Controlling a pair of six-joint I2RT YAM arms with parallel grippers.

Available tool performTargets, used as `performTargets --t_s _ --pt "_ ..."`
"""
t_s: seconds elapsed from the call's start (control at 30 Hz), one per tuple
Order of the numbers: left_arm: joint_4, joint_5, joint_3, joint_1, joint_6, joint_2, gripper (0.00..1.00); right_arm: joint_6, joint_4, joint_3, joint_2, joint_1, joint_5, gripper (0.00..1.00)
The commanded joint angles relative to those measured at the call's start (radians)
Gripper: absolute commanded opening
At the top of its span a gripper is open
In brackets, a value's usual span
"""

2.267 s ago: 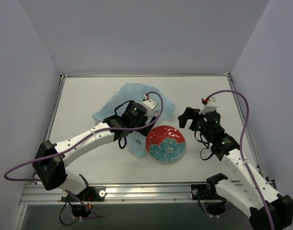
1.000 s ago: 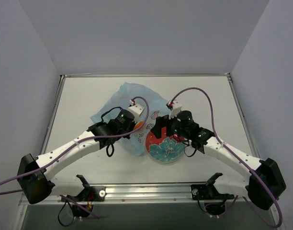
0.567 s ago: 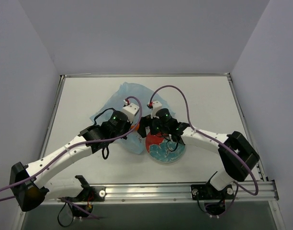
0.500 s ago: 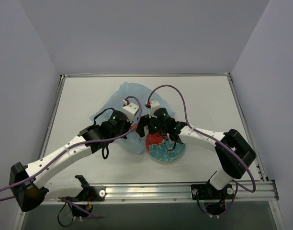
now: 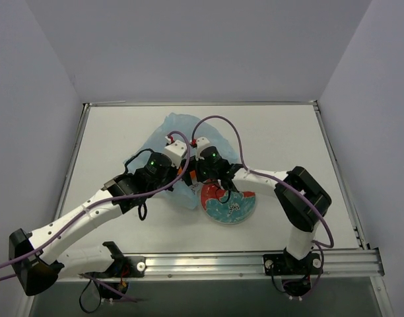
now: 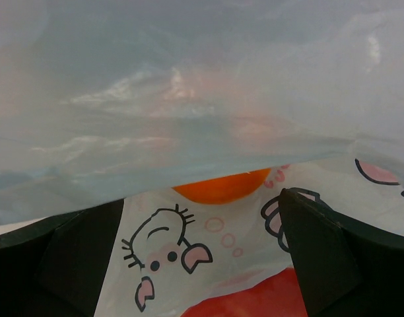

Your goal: Take the fake fruits out of the plastic bag

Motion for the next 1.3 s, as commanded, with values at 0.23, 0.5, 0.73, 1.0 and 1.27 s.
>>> performTargets --t_s 0.23,0.5,0.73,1.0,1.27 --pt "0.014 -0.001 0.021 0.007 -0.015 -0.033 0.02 -0.039 0.070 0.081 0.086 0.005 0.016 1.00" --pt "0.007 0.014 0.026 0.007 -0.013 -0.017 0.02 -0.051 0.083 0.129 0.154 0.008 0.038 1.00" --pt "0.004 0.011 0.029 0.007 -0.015 -0.012 0.02 -0.056 0.081 0.153 0.197 0.011 0.035 0.95" --pt "-0.011 -0.019 0.030 0.005 -0.013 -0.011 0.02 -0.056 0.055 0.140 0.133 0.016 0.033 0.52" --pt "-0.025 -0.068 0.032 0.005 -0.009 -0.011 0.02 -0.048 -0.017 0.095 0.008 0.034 0.048 0.50"
